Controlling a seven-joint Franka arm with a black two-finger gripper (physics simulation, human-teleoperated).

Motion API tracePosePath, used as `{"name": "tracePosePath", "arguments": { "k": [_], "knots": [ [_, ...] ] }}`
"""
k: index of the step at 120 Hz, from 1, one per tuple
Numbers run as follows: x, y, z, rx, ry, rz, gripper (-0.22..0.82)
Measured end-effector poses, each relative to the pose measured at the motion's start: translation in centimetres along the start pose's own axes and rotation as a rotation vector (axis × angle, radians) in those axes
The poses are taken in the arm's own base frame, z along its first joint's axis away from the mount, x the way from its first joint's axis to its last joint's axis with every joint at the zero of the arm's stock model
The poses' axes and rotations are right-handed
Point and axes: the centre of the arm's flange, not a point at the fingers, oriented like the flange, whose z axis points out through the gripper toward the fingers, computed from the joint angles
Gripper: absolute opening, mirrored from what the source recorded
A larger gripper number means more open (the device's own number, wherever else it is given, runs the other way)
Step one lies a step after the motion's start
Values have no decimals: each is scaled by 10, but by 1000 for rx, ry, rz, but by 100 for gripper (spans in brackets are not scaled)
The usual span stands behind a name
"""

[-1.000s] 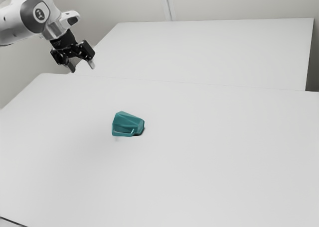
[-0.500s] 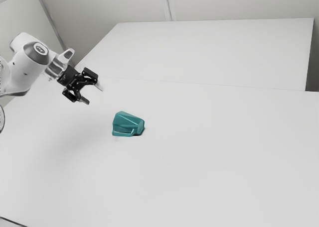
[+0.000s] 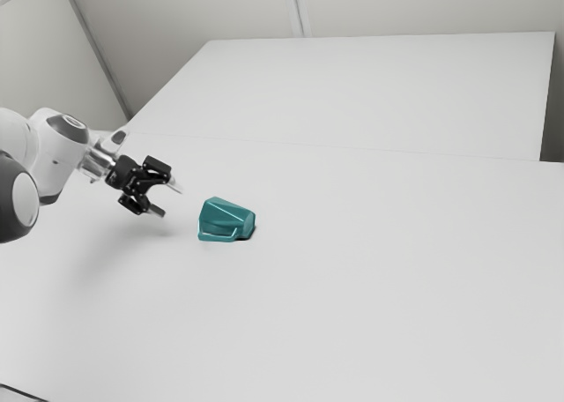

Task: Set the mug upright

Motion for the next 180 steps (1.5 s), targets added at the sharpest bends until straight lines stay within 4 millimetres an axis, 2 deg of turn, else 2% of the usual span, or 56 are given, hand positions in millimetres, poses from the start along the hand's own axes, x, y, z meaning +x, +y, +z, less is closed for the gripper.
{"name": "tracePosePath", "arguments": {
  "k": [24,43,58,81,105,124,160,168,180],
  "knots": [
    [0,6,15,-75,-19,70,59],
    [14,16,37,-106,-11,115,59],
    [24,26,43,-118,2,152,59],
    [18,43,54,-141,-2,187,59],
    [5,38,56,-150,4,185,59],
    [2,40,58,-150,4,198,57],
    [0,37,78,-143,-10,202,54],
    [1,39,81,-145,-9,205,52],
    [1,40,82,-146,-5,209,42]
  ]
}}
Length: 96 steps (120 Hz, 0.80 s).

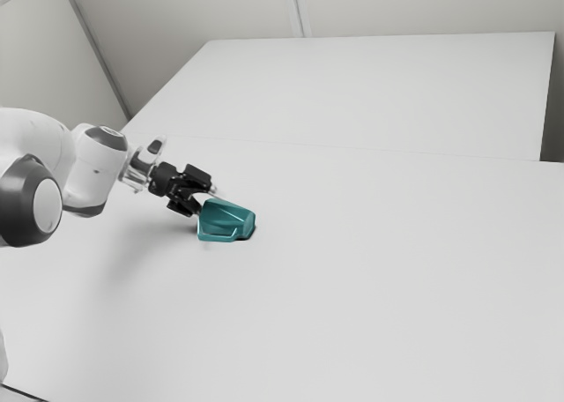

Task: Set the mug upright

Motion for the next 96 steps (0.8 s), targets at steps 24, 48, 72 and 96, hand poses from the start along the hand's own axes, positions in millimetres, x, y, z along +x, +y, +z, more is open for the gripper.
{"name": "tracePosePath", "arguments": {
  "k": [24,48,72,96],
  "knots": [
    [1,-1,5,2,6,2,19],
    [4,1,3,2,17,10,-3],
    [6,4,0,6,25,18,-13],
    [10,15,-4,-4,42,31,-16]
  ]
}}
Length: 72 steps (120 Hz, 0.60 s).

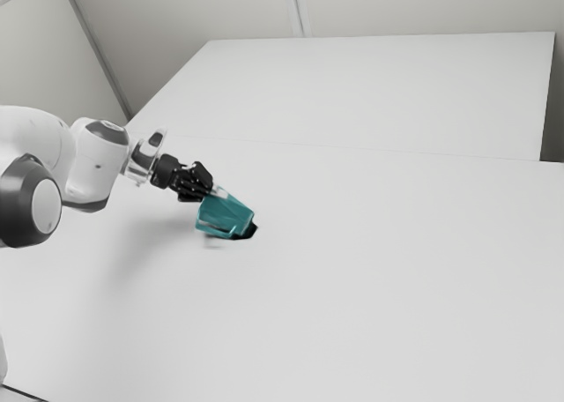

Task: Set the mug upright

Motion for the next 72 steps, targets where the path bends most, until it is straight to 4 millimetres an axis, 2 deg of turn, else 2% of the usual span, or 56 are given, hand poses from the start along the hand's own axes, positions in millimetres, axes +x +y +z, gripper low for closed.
{"name": "tracePosePath", "arguments": {
  "k": [23,39,63,72],
  "knots": [
    [4,22,-12,-20,30,25,-17],
    [6,49,-15,-11,21,54,-17],
    [10,84,-27,144,-57,109,-17],
    [15,97,-23,224,-93,137,-17]
  ]
}}
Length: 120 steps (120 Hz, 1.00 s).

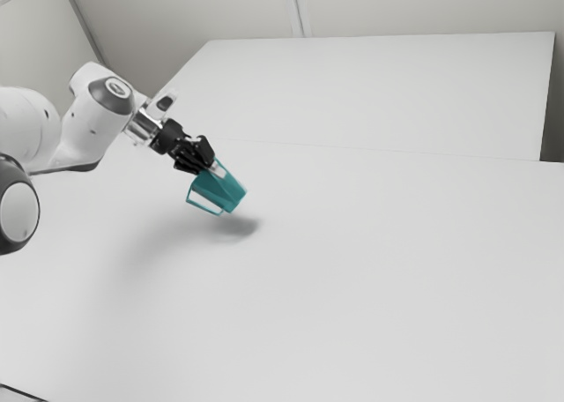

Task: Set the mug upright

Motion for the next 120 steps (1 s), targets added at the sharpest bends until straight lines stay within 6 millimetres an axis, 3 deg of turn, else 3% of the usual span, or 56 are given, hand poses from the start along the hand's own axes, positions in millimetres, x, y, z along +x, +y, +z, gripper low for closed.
{"name": "tracePosePath", "arguments": {
  "k": [18,47,92,120],
  "knots": [
    [10,16,17,207,-58,63,-17],
    [29,50,27,523,-103,163,-17],
    [35,57,53,710,-70,82,-17],
    [35,47,73,747,-58,-5,-17]
  ]
}}
